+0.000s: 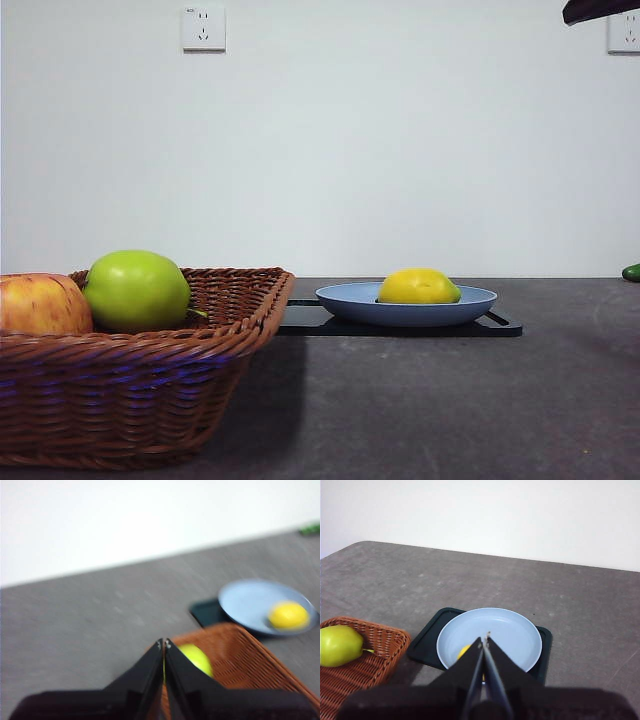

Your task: Take the lemon from the basket,put the lemon in the plate,hand out the plate

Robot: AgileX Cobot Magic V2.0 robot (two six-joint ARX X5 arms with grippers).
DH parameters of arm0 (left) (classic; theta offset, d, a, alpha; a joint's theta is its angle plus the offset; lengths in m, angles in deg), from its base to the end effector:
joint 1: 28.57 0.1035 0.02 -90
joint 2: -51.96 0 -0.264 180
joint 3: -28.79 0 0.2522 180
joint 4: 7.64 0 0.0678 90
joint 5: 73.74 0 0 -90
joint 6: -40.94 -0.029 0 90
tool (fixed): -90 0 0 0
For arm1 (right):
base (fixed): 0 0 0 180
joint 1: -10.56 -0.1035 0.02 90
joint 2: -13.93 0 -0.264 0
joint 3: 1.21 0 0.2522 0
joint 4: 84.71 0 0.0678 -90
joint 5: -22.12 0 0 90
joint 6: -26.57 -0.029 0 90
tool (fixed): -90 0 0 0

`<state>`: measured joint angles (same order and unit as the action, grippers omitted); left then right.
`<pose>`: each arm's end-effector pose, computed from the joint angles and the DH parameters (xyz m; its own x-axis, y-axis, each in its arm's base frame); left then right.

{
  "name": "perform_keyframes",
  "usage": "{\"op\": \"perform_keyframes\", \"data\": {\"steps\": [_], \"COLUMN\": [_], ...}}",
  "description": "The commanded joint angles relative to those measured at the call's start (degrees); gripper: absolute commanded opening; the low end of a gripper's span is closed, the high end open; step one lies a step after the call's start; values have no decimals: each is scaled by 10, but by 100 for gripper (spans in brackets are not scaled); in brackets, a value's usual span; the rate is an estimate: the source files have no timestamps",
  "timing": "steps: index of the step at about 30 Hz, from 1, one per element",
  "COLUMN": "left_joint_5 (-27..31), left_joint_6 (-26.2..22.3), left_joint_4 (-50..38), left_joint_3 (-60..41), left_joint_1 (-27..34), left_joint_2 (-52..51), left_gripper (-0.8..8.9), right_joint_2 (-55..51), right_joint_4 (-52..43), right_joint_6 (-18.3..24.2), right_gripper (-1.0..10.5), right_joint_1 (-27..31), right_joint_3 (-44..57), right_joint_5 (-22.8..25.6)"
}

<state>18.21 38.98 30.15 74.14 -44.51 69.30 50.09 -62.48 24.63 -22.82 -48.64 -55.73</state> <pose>0.0830 -0.0227 0.2842 0.9564 -0.2378 -0.1698 0.2477 0.9680 0.0395 0.1274 0.0767 0.2903 0.9172 0.3523 -0.1859 -0.3597 0.9330 -0.0068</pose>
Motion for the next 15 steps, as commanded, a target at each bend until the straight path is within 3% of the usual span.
{"op": "perform_keyframes", "data": {"steps": [1,10,15], "left_joint_5": [0,-5,-5], "left_joint_6": [-6,17,34], "left_joint_4": [-10,-126,-133], "left_joint_3": [-38,-201,-264], "left_joint_1": [38,137,161], "left_joint_2": [-31,-107,-139], "left_gripper": [8,8,8], "right_joint_2": [1,1,1], "right_joint_4": [-7,-7,-7], "right_joint_6": [-6,-6,-6], "right_gripper": [4,4,4], "right_joint_1": [-4,-4,-4], "right_joint_3": [-6,-6,-6], "right_joint_5": [2,2,2]}}
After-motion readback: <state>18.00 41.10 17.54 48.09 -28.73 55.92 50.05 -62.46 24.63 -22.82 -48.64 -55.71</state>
